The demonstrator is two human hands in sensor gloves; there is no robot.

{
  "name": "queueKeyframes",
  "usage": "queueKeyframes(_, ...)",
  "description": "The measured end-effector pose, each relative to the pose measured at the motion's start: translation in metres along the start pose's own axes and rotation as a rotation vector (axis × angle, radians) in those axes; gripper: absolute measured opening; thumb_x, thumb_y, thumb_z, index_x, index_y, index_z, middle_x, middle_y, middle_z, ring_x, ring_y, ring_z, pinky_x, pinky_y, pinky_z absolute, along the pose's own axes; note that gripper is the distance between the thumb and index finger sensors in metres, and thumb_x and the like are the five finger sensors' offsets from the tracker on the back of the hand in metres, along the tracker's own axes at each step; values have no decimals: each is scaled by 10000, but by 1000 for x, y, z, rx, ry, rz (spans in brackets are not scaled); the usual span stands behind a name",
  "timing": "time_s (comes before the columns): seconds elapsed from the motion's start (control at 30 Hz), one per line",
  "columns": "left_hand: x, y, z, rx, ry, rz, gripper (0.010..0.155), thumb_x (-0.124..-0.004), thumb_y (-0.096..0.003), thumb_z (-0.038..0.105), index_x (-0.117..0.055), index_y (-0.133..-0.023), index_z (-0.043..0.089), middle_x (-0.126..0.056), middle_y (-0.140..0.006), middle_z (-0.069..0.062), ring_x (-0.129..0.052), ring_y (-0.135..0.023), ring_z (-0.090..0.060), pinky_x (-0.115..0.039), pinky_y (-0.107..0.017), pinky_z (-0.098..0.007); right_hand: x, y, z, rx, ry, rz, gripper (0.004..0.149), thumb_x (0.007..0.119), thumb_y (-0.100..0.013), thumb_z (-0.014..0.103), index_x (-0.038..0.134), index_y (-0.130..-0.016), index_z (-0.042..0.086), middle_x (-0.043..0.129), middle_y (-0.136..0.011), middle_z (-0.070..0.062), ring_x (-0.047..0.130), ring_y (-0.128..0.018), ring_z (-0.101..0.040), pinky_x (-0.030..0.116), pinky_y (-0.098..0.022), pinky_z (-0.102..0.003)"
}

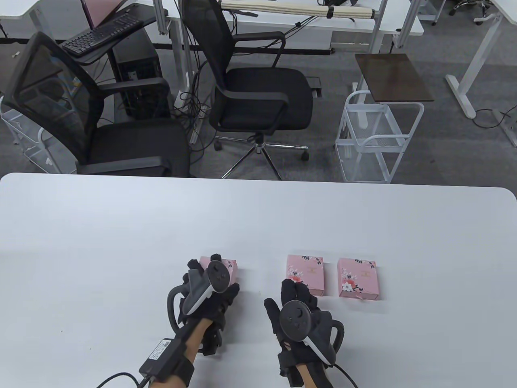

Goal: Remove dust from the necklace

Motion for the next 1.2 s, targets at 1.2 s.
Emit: queueKeyframes(1.2,-12,32,-59,-367,52,-123,581,-569,-625,437,-335,-1152,360,-219,-1253,82,-364,-1109,-420,-443,-782,-634,68,-19,59,35,-223,404,506,666,-684,399,706,-999,5,865,-844,-250,936,-589,-420,809,-461,-484)
Point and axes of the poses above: the tracker on the back of each hand, its own z axis roughly to the thumb side, its own y axis roughly from the fingertips to the wrist, x = y × z, the point moved 3 cm from there along -y, roughly from the wrist to the fingertips
